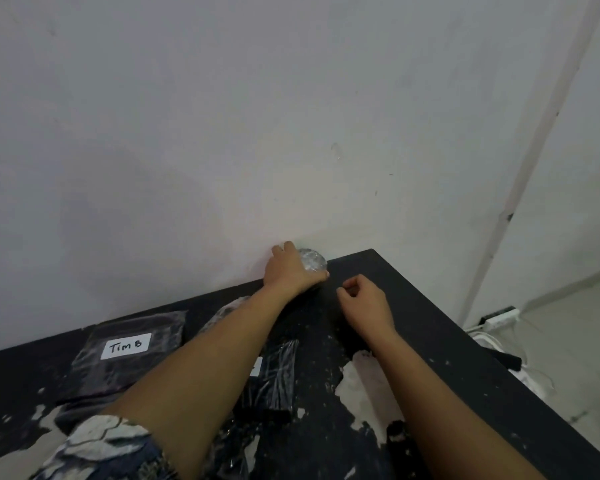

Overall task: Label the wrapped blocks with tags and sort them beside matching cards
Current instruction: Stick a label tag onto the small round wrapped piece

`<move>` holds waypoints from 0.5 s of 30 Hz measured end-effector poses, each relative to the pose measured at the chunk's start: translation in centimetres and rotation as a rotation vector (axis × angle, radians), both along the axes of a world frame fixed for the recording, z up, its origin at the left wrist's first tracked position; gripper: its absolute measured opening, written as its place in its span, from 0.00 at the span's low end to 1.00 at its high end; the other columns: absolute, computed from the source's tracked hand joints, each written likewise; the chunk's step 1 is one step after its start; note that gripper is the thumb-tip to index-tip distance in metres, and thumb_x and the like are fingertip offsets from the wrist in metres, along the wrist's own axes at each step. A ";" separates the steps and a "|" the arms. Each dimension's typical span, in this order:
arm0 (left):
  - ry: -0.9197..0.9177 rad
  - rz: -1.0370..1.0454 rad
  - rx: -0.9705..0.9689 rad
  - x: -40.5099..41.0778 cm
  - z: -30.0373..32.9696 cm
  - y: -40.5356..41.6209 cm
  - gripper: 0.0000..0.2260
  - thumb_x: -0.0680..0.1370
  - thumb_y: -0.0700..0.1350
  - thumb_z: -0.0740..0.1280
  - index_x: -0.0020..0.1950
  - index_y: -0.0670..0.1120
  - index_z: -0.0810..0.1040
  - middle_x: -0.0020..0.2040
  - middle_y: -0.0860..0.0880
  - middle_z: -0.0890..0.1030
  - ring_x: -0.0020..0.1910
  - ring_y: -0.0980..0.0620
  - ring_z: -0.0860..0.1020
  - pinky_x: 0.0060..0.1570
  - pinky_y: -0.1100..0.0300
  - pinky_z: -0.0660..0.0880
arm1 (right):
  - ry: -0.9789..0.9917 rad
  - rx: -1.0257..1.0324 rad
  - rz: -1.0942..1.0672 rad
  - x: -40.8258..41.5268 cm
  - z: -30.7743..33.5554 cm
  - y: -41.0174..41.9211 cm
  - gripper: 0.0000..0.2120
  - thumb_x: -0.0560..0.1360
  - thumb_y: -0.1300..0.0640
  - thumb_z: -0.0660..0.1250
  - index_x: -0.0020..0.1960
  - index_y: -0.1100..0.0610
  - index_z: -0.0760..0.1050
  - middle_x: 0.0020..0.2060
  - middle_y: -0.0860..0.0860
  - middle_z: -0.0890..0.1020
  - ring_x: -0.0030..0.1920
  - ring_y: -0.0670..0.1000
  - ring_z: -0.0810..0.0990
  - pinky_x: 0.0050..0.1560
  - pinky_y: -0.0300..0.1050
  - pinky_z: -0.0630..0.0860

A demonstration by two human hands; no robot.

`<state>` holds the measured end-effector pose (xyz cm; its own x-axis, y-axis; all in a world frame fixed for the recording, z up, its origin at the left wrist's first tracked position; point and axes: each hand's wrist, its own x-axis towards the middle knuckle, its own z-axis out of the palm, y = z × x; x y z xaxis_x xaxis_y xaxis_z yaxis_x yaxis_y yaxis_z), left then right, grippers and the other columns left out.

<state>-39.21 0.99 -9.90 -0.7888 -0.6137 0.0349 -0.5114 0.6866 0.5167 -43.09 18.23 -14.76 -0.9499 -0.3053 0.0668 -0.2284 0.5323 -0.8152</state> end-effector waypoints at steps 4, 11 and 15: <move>0.118 -0.054 0.046 2.3 1.4 1.7 0.43 0.69 0.66 0.80 0.74 0.49 0.64 0.68 0.45 0.66 0.63 0.39 0.78 0.62 0.46 0.80 | 0.016 -0.030 0.026 1.8 1.2 1.3 0.11 0.83 0.50 0.70 0.63 0.51 0.81 0.49 0.45 0.83 0.47 0.44 0.82 0.50 0.47 0.79; 0.408 -0.100 0.225 10.0 1.6 8.6 0.37 0.66 0.65 0.80 0.65 0.55 0.63 0.63 0.48 0.74 0.55 0.46 0.80 0.52 0.48 0.83 | 0.069 0.024 0.103 7.5 3.4 6.3 0.10 0.83 0.49 0.70 0.63 0.50 0.79 0.50 0.46 0.85 0.47 0.47 0.84 0.48 0.49 0.83; 0.444 -0.163 0.249 15.1 0.3 12.3 0.36 0.68 0.61 0.82 0.68 0.56 0.65 0.65 0.51 0.71 0.59 0.48 0.78 0.56 0.51 0.80 | 0.081 0.074 0.201 11.1 4.0 10.7 0.09 0.84 0.48 0.69 0.63 0.48 0.79 0.51 0.44 0.85 0.49 0.43 0.84 0.49 0.46 0.82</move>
<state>-24.10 13.31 -9.57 -0.8168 -0.5170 0.2562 -0.1033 0.5679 0.8166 -31.99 28.96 -10.77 -0.8619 -0.4948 0.1110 -0.3991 0.5270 -0.7503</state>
